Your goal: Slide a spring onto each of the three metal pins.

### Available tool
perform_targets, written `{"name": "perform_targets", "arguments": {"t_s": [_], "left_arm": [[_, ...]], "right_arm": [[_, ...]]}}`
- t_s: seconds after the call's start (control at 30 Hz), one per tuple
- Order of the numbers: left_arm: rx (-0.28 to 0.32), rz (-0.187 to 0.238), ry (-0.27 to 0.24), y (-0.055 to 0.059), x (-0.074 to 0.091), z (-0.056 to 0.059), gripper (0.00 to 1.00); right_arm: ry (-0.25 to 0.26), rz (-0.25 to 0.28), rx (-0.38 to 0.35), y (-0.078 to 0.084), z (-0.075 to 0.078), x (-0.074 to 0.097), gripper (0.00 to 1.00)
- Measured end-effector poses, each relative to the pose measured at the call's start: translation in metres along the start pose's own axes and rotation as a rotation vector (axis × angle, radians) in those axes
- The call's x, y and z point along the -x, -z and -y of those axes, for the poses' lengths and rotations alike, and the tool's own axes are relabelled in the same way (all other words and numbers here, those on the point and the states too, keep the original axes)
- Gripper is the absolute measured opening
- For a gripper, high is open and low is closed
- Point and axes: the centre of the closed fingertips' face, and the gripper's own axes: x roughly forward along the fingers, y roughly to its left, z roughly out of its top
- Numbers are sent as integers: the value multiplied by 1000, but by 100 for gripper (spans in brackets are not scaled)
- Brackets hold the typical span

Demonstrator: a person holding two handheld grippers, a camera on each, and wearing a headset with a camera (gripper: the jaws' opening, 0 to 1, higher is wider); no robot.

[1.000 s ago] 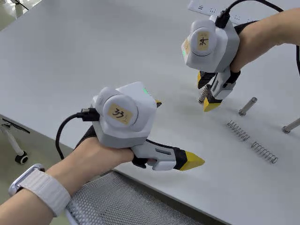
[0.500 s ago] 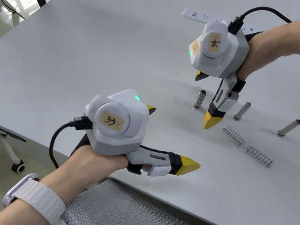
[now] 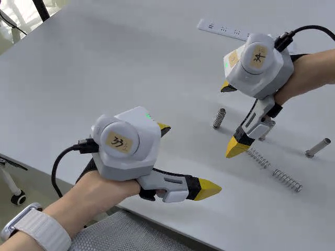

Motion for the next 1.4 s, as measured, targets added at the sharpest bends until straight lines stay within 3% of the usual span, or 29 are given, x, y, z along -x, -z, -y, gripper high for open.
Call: {"name": "perform_targets", "arguments": {"t_s": [0.07, 0.63, 1.03, 1.4], "left_arm": [[-5, -4, -1, 1, 0, 0, 94], [-55, -27, 14, -4, -3, -2, 94], [-104, -41, 35, -11, -11, 0, 94], [-140, -52, 69, -15, -18, 4, 93]], "right_arm": [[20, 47, 6, -5, 1, 3, 99], [137, 191, -103, 11, -4, 42, 99], [194, 214, -191, 46, -22, 61, 99], [261, 248, -279, 67, -44, 80, 99]]}}
